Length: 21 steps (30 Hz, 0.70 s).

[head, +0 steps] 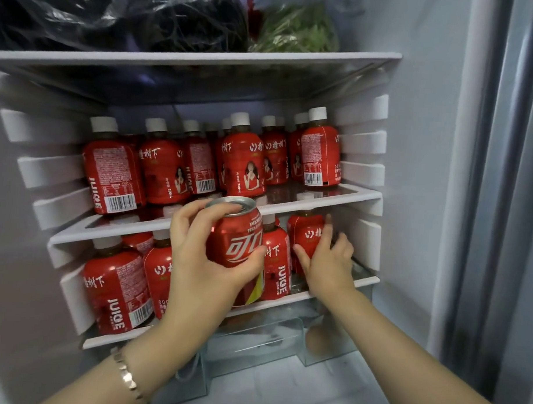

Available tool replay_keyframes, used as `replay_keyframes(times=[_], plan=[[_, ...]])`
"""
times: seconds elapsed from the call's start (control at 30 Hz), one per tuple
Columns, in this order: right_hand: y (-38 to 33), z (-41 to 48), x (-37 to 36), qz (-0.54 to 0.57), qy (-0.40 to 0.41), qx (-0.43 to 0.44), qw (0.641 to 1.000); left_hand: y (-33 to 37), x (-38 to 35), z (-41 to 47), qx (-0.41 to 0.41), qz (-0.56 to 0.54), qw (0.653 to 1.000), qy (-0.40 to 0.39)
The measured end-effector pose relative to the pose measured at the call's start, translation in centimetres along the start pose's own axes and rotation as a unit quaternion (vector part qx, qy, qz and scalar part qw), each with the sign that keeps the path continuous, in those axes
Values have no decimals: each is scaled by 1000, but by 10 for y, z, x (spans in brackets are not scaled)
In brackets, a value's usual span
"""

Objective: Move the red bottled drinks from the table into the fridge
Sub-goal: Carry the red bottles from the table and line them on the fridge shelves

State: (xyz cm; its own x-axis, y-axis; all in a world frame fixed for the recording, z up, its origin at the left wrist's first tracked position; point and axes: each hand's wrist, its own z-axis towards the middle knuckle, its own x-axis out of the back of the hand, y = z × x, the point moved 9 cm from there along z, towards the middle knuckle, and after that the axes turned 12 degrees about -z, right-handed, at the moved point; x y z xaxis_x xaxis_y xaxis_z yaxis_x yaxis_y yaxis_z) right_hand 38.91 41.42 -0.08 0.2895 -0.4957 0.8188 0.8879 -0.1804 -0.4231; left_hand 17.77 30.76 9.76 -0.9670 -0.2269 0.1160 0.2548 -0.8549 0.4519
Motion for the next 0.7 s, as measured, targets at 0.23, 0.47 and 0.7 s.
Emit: replay_keyframes(times=[0.23, 0.47, 0.7], plan=[[-20, 23, -39, -16, -117, 69, 991, 1, 6, -5, -6, 7, 1000, -23], [-31, -32, 47, 554, 39, 80, 828, -2, -9, -4, 22, -28, 997, -61], [-59, -66, 74, 497, -111, 179, 842, 6, -55, -10, 32, -68, 994, -84]])
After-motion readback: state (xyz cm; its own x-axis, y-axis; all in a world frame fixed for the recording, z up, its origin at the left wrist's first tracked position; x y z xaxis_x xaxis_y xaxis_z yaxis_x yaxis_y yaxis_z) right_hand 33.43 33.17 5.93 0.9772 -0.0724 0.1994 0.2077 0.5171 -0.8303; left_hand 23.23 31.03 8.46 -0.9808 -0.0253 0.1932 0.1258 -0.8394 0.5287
